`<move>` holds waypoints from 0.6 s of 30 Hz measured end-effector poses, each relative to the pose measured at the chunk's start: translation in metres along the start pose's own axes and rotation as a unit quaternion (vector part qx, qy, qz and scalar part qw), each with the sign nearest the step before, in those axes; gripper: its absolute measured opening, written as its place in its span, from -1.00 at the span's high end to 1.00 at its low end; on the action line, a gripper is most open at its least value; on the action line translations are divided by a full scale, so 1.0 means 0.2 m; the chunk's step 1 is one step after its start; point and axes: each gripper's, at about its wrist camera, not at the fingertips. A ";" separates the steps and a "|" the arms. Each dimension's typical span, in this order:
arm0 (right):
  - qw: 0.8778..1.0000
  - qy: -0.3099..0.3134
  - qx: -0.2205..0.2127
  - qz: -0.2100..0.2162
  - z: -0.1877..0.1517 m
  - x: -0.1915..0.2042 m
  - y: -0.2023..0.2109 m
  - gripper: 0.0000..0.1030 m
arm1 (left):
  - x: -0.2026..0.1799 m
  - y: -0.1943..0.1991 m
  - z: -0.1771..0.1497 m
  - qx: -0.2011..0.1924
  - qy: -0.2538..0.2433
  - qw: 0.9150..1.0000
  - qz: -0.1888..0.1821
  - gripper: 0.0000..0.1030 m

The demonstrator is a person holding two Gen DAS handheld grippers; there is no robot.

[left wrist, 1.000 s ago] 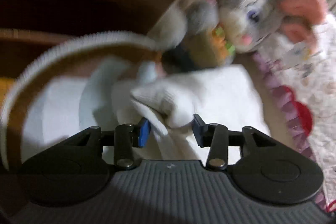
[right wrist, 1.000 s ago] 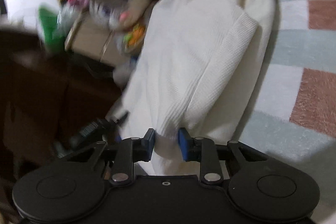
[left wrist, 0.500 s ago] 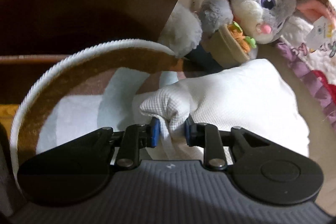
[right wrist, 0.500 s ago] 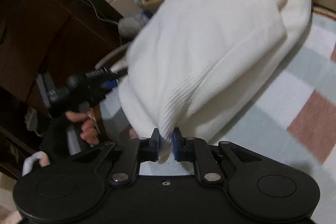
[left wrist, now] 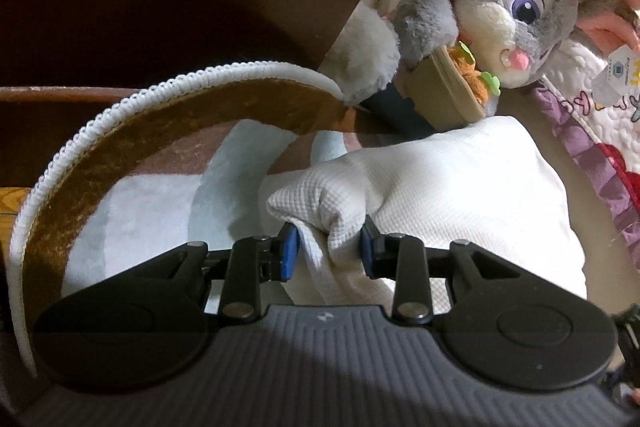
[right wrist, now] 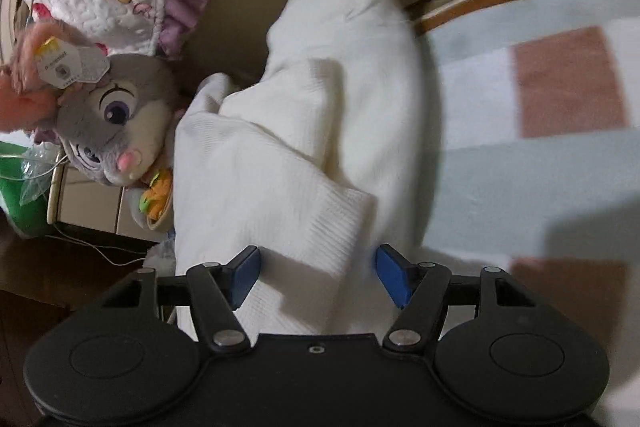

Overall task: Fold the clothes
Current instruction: 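Lower the pajama top onto the folded garment and open both grippers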

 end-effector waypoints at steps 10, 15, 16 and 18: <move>0.943 0.271 -0.080 -0.174 0.10 0.29 0.04 0.71 | -0.02 0.02 -0.01 0.008 -0.008 0.999 0.034 -0.20; 0.910 0.269 -0.095 -0.300 0.08 0.23 0.09 0.23 | -0.04 0.08 0.00 0.005 -0.028 0.998 0.060 -0.26; 0.921 0.254 -0.093 -0.281 0.07 0.20 0.15 0.23 | -0.06 0.09 -0.01 0.002 -0.037 0.997 0.067 -0.26; 0.939 0.229 -0.089 -0.239 0.04 0.16 0.26 0.13 | -0.09 0.12 -0.01 -0.003 -0.054 0.995 0.080 -0.28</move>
Point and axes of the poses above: each gripper's, at about its wrist camera, not at the fingertips, and y roughly against the way its jaws point, x to its left, z to its top, and after that the axes turned 5 degrees about x, right-handed
